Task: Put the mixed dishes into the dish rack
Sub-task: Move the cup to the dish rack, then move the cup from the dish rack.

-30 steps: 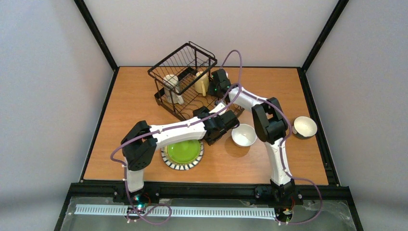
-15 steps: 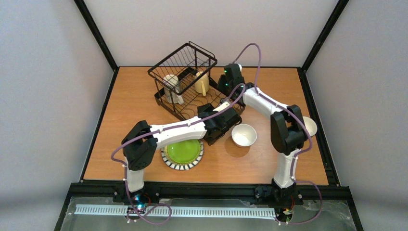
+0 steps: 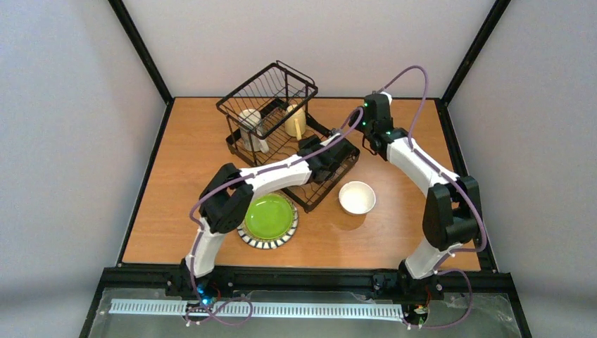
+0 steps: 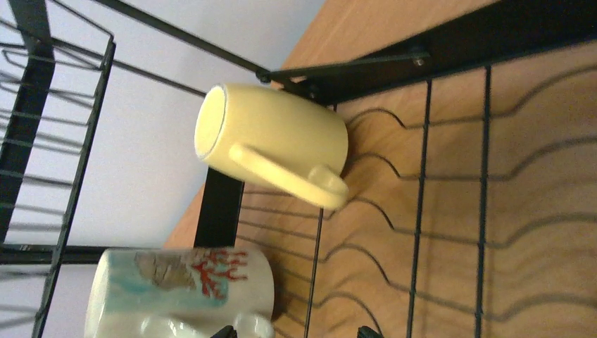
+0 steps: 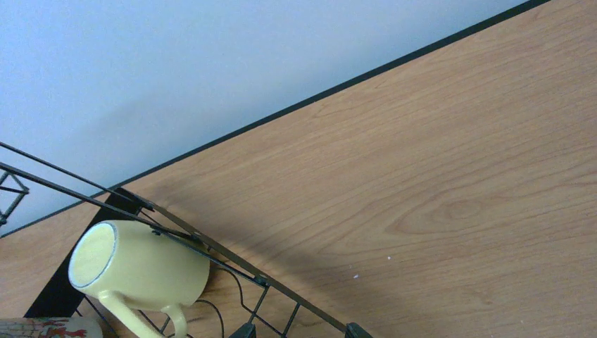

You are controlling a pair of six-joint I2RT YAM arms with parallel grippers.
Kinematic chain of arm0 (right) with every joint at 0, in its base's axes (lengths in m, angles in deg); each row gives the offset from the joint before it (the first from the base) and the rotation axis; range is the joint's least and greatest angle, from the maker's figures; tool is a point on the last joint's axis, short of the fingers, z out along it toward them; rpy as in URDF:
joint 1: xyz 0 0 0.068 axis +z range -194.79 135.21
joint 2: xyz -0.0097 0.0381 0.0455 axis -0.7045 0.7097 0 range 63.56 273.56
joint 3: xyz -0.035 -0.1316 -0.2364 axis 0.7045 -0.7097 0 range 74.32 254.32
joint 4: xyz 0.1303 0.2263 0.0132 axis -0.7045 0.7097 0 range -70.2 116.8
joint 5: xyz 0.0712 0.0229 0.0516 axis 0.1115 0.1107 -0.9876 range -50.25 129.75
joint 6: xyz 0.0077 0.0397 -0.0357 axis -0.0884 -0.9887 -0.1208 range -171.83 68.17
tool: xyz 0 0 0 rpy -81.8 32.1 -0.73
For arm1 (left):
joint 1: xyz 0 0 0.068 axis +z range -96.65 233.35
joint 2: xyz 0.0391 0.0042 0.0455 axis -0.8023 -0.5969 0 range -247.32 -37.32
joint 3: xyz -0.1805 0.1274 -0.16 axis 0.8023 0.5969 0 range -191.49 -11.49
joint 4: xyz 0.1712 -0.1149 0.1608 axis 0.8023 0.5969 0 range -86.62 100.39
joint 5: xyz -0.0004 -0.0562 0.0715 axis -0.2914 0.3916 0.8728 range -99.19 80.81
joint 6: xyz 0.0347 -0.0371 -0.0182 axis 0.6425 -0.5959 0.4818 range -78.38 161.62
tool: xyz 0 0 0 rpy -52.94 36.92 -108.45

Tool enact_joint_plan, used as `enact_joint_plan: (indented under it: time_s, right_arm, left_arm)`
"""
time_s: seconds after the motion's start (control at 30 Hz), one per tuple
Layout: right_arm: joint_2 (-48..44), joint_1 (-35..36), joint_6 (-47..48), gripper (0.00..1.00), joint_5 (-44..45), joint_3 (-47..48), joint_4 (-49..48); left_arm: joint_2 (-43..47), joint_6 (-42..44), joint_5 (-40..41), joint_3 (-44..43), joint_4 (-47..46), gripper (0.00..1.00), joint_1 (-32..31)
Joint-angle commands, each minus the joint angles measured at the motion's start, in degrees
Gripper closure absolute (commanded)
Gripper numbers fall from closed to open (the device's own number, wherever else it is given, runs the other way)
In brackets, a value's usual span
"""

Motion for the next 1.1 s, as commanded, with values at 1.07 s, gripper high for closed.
enact_joint_plan:
  time_s: [1.07]
  right_arm:
    - [-12.80, -1.26, 1.96, 0.27, -0.07, -12.27, -7.13]
  left_arm:
    - [-21.07, 37.72, -2.46, -11.44, -39.56, 0.10, 9.40]
